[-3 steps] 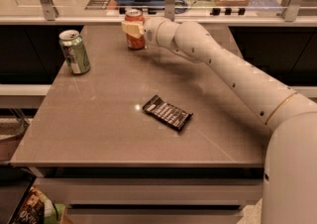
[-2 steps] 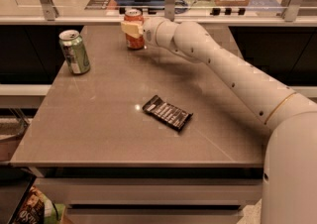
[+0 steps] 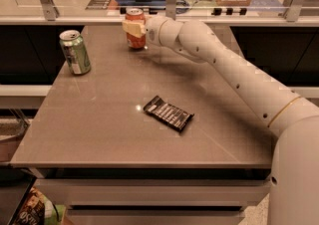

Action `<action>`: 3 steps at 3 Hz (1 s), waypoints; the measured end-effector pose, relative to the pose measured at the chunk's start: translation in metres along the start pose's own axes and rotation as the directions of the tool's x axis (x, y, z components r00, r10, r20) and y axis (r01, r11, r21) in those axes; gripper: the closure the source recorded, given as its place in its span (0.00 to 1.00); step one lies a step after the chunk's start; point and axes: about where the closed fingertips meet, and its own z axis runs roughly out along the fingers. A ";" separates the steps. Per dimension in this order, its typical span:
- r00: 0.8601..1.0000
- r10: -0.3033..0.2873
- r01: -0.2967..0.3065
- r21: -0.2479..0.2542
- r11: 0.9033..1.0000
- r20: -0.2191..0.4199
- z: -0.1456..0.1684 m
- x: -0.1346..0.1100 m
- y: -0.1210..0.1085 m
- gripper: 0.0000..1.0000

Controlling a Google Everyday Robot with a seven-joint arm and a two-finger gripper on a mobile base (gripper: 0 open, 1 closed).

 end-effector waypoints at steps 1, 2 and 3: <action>1.000 -0.013 0.014 -0.033 0.999 0.017 -0.020 -0.013 0.006 1.00; 0.999 -0.028 0.030 -0.056 0.998 0.022 -0.042 -0.025 0.013 1.00; 0.998 -0.059 0.059 -0.066 0.996 -0.002 -0.064 -0.041 0.021 1.00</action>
Offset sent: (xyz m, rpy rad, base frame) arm -0.0574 -0.0435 0.0477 -0.0053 -0.0559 0.0755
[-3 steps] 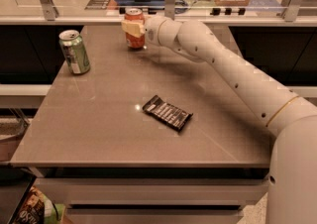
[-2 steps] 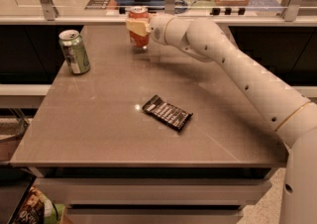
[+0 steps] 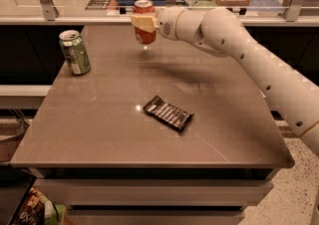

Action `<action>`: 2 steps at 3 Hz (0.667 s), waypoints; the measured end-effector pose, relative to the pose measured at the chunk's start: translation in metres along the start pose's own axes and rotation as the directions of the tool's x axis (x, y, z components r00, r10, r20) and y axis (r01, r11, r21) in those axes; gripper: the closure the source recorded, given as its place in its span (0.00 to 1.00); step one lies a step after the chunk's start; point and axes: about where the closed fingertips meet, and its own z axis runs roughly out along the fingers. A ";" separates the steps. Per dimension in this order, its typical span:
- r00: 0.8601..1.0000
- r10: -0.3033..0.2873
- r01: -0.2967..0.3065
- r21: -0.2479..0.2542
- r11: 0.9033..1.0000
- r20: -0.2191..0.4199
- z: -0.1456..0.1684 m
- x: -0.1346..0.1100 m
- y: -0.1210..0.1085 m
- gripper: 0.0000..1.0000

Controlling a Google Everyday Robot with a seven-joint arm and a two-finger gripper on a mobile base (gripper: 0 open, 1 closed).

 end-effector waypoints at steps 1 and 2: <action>1.000 -0.026 0.026 0.008 1.000 -0.015 -0.018 -0.016 0.002 1.00; 0.996 -0.086 0.086 0.035 0.996 -0.003 -0.043 -0.045 0.003 1.00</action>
Offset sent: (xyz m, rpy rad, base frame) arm -0.0308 -0.0429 0.0553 -0.0721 -0.0680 -0.0395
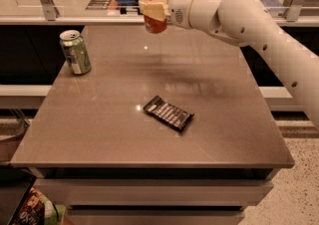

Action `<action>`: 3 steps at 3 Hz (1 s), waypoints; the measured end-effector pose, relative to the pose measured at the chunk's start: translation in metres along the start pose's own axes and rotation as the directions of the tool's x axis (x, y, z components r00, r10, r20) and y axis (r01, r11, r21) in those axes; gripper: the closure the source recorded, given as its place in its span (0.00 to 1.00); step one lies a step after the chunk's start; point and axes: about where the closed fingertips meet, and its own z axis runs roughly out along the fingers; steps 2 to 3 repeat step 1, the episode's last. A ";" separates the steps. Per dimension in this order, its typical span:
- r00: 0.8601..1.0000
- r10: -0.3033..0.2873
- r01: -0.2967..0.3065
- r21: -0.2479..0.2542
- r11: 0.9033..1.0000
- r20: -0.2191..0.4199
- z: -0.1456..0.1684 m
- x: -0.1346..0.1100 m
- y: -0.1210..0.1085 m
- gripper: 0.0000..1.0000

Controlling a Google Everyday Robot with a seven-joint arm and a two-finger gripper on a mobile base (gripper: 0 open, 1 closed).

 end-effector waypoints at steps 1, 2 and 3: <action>1.000 -0.001 0.001 0.001 1.000 0.000 0.000 0.000 0.000 1.00; 1.000 -0.001 0.001 0.001 1.000 0.000 0.000 0.000 0.000 1.00; 1.000 -0.001 0.001 0.001 1.000 0.000 0.000 0.000 0.000 1.00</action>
Offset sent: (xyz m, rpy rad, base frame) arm 0.0000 0.0000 0.0000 0.0000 0.0000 0.0000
